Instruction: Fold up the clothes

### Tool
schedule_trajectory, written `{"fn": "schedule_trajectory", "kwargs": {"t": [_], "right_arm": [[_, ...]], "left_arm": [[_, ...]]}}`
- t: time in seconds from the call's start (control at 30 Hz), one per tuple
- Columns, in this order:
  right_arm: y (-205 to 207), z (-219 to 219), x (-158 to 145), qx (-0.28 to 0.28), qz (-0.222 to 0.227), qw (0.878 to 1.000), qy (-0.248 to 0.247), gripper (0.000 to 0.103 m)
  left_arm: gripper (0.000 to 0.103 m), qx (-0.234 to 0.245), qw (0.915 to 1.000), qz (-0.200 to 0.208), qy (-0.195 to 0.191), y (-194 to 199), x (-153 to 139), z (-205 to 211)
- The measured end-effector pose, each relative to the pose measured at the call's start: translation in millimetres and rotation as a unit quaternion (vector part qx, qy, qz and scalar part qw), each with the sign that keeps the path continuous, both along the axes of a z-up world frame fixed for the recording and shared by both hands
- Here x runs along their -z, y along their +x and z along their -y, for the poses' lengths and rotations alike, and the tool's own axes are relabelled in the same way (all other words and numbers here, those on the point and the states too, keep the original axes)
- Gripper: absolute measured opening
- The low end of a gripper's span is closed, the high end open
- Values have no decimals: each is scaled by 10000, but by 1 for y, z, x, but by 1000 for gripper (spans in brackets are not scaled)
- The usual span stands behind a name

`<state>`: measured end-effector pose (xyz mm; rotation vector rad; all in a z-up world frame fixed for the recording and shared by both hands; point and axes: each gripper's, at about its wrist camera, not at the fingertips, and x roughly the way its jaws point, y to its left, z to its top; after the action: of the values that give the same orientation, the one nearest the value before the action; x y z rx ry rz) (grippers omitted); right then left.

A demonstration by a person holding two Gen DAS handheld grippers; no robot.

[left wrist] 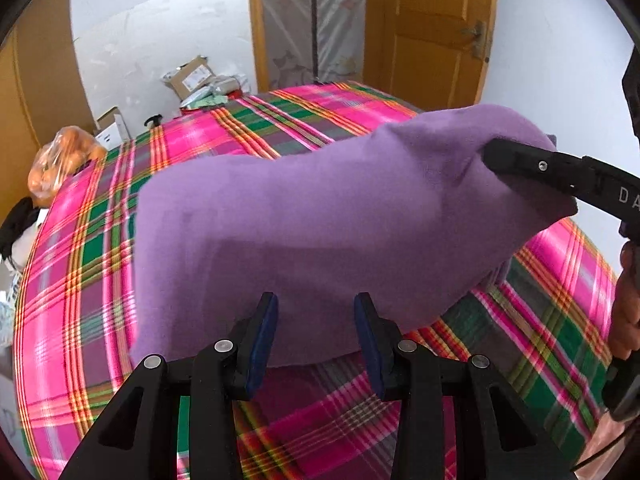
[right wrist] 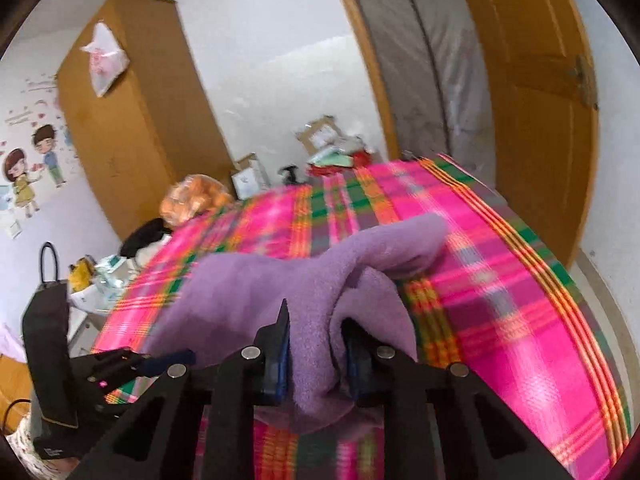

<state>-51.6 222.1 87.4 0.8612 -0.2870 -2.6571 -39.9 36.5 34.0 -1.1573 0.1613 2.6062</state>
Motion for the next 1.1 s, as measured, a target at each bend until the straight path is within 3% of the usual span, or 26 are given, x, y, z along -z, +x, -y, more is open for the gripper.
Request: {"fn": "schedule_trajectory", "kwargs": {"t": [0.27,0.5,1.1], "right_arm": [[-1,61,-17,-664,-326,9973,-6,22],[-7,104,-18,-1077,-329,9936,-55,22],[-20,205,5,-2126,145,9763,-384,22]], "left_arm": [[41,-394,9986,-104,328,0,-12,43],[41,-672,9962,-201,509,4,-19,76],[41,-1482,9861,-202,719,13,-16,167]]}}
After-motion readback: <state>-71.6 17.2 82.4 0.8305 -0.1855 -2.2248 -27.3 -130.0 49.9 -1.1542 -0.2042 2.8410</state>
